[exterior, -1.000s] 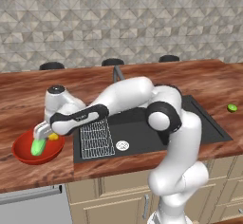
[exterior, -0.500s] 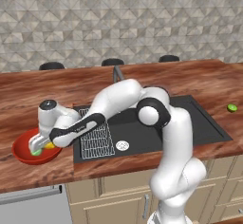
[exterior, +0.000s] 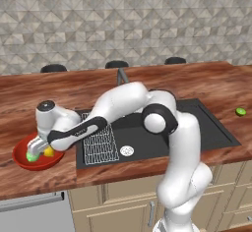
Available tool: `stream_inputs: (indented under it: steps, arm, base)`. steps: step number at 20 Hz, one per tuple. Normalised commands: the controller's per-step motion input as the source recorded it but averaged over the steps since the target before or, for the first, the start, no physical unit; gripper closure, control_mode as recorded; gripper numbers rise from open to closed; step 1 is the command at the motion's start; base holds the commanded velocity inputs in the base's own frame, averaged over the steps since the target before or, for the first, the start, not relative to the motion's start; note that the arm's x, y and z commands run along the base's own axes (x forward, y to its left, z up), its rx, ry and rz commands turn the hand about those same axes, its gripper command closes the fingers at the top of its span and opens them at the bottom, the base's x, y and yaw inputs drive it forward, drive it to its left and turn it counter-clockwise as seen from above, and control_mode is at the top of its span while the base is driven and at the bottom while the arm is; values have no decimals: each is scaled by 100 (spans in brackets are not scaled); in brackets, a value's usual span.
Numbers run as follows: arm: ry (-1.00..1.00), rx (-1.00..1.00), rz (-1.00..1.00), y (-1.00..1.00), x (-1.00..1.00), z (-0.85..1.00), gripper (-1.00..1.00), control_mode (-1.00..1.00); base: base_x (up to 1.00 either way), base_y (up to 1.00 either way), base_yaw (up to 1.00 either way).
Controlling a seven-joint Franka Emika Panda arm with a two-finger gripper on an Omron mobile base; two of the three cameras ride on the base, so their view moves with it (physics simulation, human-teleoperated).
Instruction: There is a mixed pile of frozen fruits and vegetables on the counter. Locate all the frozen vegetables and place the items in a bowl on the counter. Take all the frozen fruits and defrost them in a running sink.
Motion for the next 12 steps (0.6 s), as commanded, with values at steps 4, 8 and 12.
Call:
stream_inputs:
  steps: [4,8,12]
  arm:
    - [13,5,-4,-73,-15,55,-100,-100]
    - [3,1,-11,-73,-32,55,-100,-100]
    - [0,1,-9,-88,-43,34,-100,-100]
  base:
    - [0,0,0]
    - [0,0,0]
    - [0,0,0]
